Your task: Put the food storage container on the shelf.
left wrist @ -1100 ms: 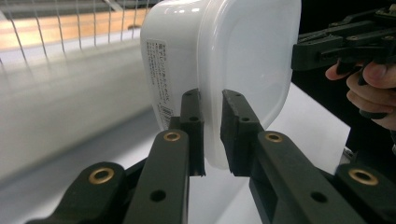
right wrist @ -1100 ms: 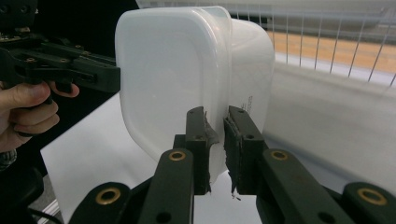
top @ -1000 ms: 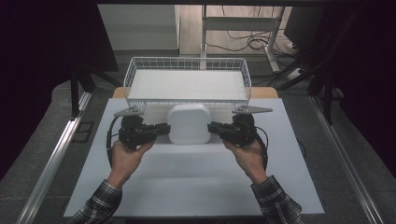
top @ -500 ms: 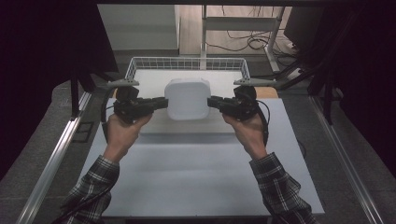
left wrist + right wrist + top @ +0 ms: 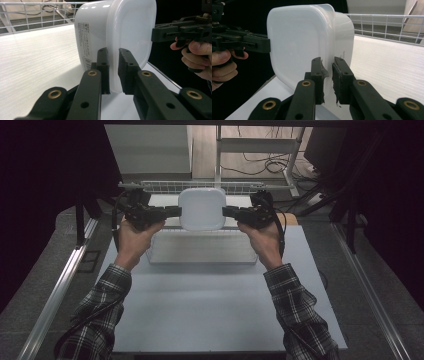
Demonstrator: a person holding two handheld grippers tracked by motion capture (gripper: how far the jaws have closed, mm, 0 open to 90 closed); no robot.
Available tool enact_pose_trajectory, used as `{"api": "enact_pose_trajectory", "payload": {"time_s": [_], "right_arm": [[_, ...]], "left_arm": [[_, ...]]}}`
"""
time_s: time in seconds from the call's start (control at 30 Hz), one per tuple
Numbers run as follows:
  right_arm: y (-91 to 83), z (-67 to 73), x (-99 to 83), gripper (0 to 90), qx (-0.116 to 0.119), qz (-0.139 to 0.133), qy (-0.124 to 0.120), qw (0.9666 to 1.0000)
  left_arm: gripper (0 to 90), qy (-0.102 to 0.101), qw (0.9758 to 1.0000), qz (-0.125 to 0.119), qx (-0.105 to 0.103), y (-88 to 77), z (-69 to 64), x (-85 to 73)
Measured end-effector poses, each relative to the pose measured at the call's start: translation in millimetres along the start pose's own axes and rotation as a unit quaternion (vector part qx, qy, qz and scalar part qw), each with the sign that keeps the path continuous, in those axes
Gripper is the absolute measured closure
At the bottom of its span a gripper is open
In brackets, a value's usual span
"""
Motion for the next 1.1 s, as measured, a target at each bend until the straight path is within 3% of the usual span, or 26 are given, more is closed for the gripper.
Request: {"api": "enact_pose_trajectory", "payload": {"time_s": [0.4, 1.1], "right_arm": [[11.5, -6.7, 5.9, 78.6, -0.002, 0.017, 0.013, 0.9998], [16.0, -7.5, 9.3, 75.7, -0.012, 0.026, 0.018, 0.9994]], "left_arm": [[79.7, -0.020, 0.9998, 0.005, 0.003, 6.6, 11.9, 2.0], [72.0, -0.019, 0.9998, -0.001, 0.003, 10.1, 11.2, 3.1]]}}
Point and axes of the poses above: each handheld gripper's, and its own axes: y roughly forward along the jaws, x roughly out of its top, z roughly to its left, the point moved 2 cm from there along y, roughly forward along the jaws
